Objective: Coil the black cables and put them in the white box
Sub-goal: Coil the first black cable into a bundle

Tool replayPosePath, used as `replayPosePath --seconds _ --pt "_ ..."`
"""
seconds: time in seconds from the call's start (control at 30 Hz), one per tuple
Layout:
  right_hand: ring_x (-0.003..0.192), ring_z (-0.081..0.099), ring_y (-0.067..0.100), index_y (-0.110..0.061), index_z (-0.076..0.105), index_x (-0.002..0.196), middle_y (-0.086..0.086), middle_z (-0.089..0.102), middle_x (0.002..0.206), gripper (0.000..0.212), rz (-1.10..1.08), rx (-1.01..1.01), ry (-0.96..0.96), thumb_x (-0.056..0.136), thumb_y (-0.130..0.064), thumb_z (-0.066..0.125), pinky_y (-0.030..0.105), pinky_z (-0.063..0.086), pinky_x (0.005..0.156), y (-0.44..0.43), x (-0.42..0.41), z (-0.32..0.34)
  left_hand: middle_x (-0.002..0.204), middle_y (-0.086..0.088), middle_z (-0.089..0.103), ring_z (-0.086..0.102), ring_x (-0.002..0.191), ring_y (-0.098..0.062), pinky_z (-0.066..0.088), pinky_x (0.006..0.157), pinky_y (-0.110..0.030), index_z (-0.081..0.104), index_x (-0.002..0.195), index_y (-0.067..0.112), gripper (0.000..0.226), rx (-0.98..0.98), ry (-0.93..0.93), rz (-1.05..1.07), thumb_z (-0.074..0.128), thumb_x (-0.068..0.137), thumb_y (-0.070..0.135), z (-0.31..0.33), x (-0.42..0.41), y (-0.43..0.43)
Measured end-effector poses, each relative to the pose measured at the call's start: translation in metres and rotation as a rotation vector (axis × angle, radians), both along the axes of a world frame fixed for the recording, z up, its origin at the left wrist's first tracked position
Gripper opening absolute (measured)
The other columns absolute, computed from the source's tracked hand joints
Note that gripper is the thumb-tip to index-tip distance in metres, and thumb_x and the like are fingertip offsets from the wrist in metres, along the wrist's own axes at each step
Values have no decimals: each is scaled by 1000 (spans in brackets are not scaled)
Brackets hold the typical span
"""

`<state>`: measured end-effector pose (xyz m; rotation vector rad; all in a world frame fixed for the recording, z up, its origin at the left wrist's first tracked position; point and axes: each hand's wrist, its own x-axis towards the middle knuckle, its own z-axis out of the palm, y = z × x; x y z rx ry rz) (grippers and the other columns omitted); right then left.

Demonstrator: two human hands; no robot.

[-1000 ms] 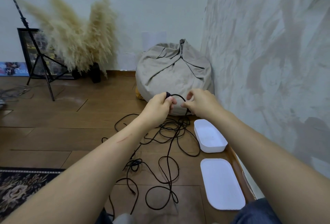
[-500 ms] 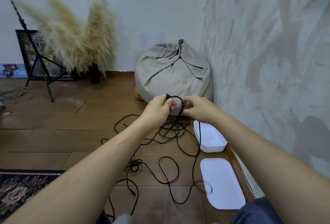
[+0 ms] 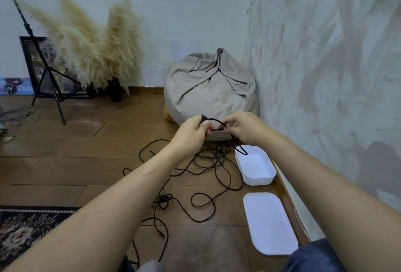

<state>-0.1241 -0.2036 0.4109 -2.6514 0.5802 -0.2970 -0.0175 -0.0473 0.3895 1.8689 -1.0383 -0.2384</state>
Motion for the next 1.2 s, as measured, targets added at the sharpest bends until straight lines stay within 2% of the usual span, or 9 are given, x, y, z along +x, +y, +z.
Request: replayPosePath --seconds 0.17,0.3,0.37,0.47,0.57,0.77,0.93,1.1,1.2 --pt "72 64 7 -35 70 100 -8 72 72 14 2 8 42 99 -36 56 30 48 73 3 -4 7 81 4 63 58 72 -5 40 58 -7 65 96 16 29 -15 -1 13 39 109 19 1 1 0" --pt "74 67 9 -33 65 86 -10 74 73 20 19 4 46 97 -47 57 30 47 69 4 -1 0 80 6 62 54 67 -3 39 55 -9 67 104 11 29 13 -22 -7 39 109 19 -2 0 0" --pt "75 67 9 -32 64 104 -11 74 76 9 24 23 43 97 -30 59 29 46 71 0 -1 -3 79 7 62 55 68 -5 39 57 -12 66 101 12 29 1 -9 0 39 109 20 -2 0 0" --pt "92 64 9 -30 49 137 -16 76 85 43 14 35 71 96 -21 60 27 43 75 -3 -5 -4 78 7 62 58 72 -7 41 58 -11 65 95 16 29 -15 8 24 39 108 19 -1 4 0" --pt "112 61 18 -33 67 126 -8 72 109 30 -11 -100 44 100 -21 57 26 40 82 -7 -6 -5 78 6 62 58 71 -6 41 58 -6 66 99 10 29 -19 17 34 39 108 17 -1 6 2" --pt "112 62 25 -40 71 118 -3 72 114 25 -1 -223 13 101 -30 56 28 38 78 -4 -6 6 79 7 63 59 73 -8 43 64 -16 66 100 12 29 -20 24 27 39 108 19 -1 5 -1" --pt "96 60 19 -30 65 111 -8 68 102 23 81 -101 51 90 -24 57 30 39 73 8 -8 7 81 6 62 60 76 -10 43 65 -19 67 102 13 30 -31 20 24 39 109 21 -2 6 -1" --pt "103 63 16 -28 67 104 -4 70 104 15 118 -28 -27 92 -37 63 39 50 92 4 -5 3 79 5 61 60 74 -10 48 71 -23 67 103 11 30 -69 46 36 39 109 20 -1 8 -2" --pt "100 64 18 -29 68 102 -4 71 102 14 144 13 -22 92 -39 65 43 51 92 0 -2 -1 79 5 61 60 75 -10 49 74 -27 66 101 12 30 -69 48 49 39 109 20 -3 12 -1"
